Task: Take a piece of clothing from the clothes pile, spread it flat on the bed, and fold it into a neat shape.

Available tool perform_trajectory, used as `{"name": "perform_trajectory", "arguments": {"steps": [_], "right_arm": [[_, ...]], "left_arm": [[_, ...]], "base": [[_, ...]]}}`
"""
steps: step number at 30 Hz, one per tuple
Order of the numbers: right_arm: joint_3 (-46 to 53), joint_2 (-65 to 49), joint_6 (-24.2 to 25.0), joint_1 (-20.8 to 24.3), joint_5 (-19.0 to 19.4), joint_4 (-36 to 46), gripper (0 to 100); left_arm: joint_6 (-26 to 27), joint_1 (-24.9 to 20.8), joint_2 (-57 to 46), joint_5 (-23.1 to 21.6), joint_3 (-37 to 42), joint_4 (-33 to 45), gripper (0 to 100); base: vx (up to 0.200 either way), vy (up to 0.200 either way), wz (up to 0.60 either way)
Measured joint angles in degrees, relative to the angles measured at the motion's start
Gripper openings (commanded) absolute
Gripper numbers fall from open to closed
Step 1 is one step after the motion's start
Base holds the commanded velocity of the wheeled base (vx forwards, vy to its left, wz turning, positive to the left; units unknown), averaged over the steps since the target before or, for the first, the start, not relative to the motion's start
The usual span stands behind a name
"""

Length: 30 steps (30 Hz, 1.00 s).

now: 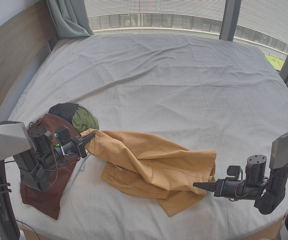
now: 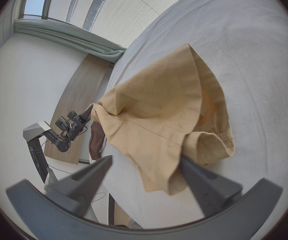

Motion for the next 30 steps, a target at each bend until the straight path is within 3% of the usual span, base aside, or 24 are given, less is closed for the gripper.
{"name": "perform_trajectory", "arguments": {"steps": [14,30], "right_arm": [[-4.9,1.3,1.4,-0.6,-2.9,0.0,100],[-9.1,1.9,5.7,2.0,-3.2,0.0,100]], "left_arm": [[0.0,-0.4,-0.5,0.0,0.1,0.0,0],[0.0,-0.7,-0.7,0.0,0.2,0.0,0]], "base": [[0.000,0.000,0.00],[0.000,0.000,0.00]]}}
